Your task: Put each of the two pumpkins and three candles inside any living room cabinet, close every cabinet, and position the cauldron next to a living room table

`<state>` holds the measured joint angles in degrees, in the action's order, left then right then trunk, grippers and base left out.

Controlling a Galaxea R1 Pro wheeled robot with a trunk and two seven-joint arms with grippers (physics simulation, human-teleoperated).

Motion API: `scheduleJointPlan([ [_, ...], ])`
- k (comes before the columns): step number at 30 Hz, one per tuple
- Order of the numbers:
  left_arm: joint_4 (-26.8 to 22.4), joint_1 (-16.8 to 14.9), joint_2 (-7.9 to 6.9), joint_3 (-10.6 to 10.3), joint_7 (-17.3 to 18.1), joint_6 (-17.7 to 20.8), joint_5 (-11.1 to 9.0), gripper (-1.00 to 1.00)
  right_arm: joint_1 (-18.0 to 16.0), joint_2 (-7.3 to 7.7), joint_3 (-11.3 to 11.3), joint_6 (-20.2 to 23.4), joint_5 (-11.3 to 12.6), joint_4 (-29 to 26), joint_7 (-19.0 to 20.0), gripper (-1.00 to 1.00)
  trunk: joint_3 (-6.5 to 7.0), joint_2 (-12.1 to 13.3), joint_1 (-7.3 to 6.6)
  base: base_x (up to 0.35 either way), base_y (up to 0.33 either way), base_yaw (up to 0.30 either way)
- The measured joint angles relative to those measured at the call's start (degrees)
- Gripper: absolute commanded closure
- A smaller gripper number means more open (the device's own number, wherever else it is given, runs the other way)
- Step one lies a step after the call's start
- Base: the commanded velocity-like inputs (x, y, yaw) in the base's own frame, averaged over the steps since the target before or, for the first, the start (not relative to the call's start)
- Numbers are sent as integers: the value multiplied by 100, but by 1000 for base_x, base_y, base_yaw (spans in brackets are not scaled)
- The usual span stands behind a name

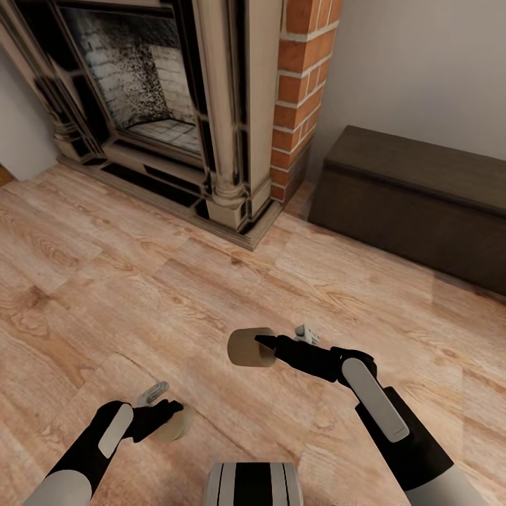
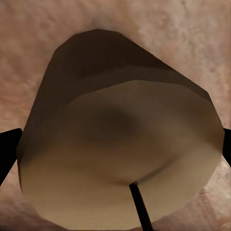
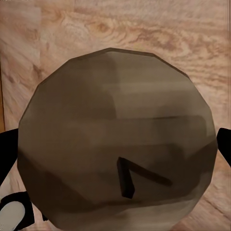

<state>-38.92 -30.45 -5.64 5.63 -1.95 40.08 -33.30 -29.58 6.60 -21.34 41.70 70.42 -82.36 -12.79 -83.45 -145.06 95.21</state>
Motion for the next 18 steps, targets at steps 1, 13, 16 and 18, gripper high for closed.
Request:
scheduleJointPlan([
  [1, 8, 5, 1, -4, -8, 3, 51, -100, 0, 1, 3, -1, 4, 0, 1, 100, -2, 0, 1, 0, 0, 0],
  [13, 10, 2, 4, -2, -4, 5, 65, -100, 0, 4, 6, -2, 10, 0, 1, 100, -1, 0, 0, 0, 0, 0],
  [16, 7, 3, 1, -2, -5, 4, 60, -100, 0, 3, 3, -2, 12, 0, 0, 100, -1, 0, 0, 0, 0, 0],
  [18, 6, 4, 1, -3, -5, 4, 58, -100, -1, 3, 5, -3, 11, -1, 0, 100, -1, 0, 0, 0, 0, 0],
])
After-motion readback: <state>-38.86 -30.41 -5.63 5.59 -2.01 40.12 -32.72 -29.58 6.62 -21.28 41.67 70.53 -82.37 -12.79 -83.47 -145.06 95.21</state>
